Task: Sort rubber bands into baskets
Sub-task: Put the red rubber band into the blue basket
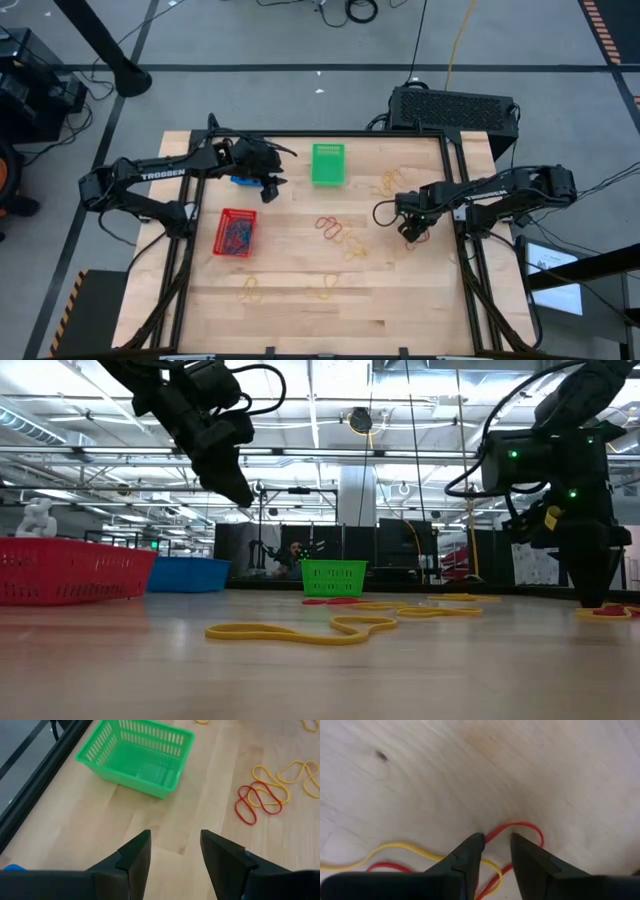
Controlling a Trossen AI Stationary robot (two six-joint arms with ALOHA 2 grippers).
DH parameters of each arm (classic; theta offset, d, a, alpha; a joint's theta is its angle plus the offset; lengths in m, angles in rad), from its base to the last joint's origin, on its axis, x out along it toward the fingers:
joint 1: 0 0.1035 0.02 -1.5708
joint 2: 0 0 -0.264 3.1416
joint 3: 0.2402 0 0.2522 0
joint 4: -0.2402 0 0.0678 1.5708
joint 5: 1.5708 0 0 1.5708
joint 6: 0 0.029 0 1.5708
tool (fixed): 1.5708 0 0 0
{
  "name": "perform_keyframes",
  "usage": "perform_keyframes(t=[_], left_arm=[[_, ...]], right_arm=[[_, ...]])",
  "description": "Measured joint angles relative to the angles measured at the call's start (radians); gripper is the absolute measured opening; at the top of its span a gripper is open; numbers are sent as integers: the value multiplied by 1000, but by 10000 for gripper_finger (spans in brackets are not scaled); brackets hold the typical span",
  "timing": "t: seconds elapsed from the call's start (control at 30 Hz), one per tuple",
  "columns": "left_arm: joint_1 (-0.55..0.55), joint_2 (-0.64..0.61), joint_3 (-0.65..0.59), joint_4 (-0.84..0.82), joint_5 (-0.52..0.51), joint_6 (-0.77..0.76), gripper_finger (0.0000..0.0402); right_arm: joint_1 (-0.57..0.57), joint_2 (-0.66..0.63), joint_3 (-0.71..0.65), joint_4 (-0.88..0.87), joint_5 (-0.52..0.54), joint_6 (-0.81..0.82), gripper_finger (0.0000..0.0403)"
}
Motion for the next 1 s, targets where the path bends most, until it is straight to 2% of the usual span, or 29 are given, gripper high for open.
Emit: perform_keyframes(t=[0.27,0.47,0.7,0.9,1.0], left_arm=[[0,0,0,-1,-2,-10,178],[0,0,0,-4,-2,-9,178],[0,0,0,-4,-2,-9,178],[0,0,0,-2,-1,-9,178],[-13,13,0,29,39,-10,178]], right_arm=[[29,2,0,23,-29,21,8],[64,-2,33,5,12,-1,2],[76,-42,188,39,76,-104,0],[82,-47,248,157,69,-213,0],[93,-50,257,294,50,-262,0]])
